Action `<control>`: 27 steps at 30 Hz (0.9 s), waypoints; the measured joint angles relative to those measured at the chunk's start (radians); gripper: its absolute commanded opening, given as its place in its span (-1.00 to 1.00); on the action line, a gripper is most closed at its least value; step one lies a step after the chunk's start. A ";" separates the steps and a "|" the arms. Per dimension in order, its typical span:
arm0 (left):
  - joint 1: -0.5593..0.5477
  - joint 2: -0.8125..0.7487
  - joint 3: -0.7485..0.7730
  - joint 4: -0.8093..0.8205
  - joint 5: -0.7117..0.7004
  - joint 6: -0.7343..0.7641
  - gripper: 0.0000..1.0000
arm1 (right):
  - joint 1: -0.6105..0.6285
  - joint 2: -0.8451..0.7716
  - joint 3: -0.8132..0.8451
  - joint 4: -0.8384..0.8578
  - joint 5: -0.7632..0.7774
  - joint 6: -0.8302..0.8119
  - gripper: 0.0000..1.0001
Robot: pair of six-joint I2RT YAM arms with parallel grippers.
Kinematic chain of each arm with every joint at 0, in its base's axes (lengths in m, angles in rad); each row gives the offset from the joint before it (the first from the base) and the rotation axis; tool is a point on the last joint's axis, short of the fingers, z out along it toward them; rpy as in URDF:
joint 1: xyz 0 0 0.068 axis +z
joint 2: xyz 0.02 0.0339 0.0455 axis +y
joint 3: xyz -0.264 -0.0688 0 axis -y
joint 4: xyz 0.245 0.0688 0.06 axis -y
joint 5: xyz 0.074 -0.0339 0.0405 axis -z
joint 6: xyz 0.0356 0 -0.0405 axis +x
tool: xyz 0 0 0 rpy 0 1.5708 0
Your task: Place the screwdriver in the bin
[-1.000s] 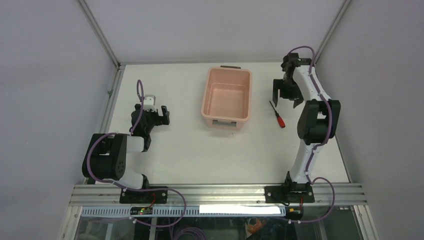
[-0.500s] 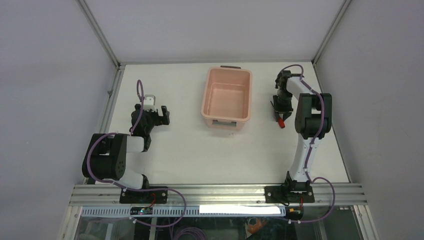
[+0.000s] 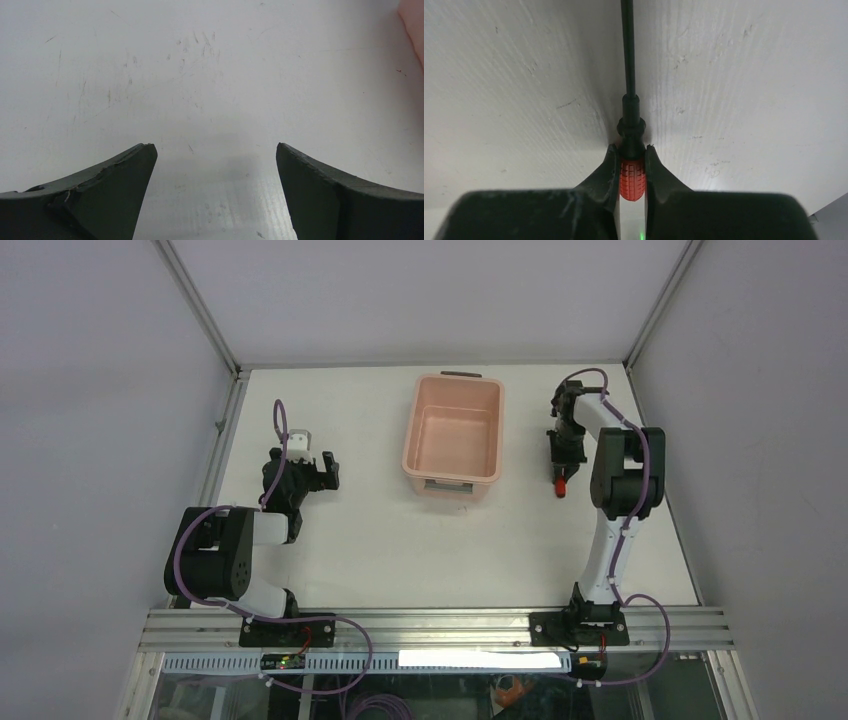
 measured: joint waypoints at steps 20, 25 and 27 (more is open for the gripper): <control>0.000 0.000 0.000 0.000 0.000 0.000 0.98 | 0.158 -0.277 0.587 -0.484 -0.133 0.354 -1.00; 0.000 0.000 0.000 0.000 0.000 0.000 0.98 | 0.403 -0.253 0.608 -0.405 -0.135 0.462 -1.00; 0.000 0.000 0.000 0.000 0.000 0.000 0.98 | 0.479 -0.231 0.605 -0.352 -0.129 0.491 -1.00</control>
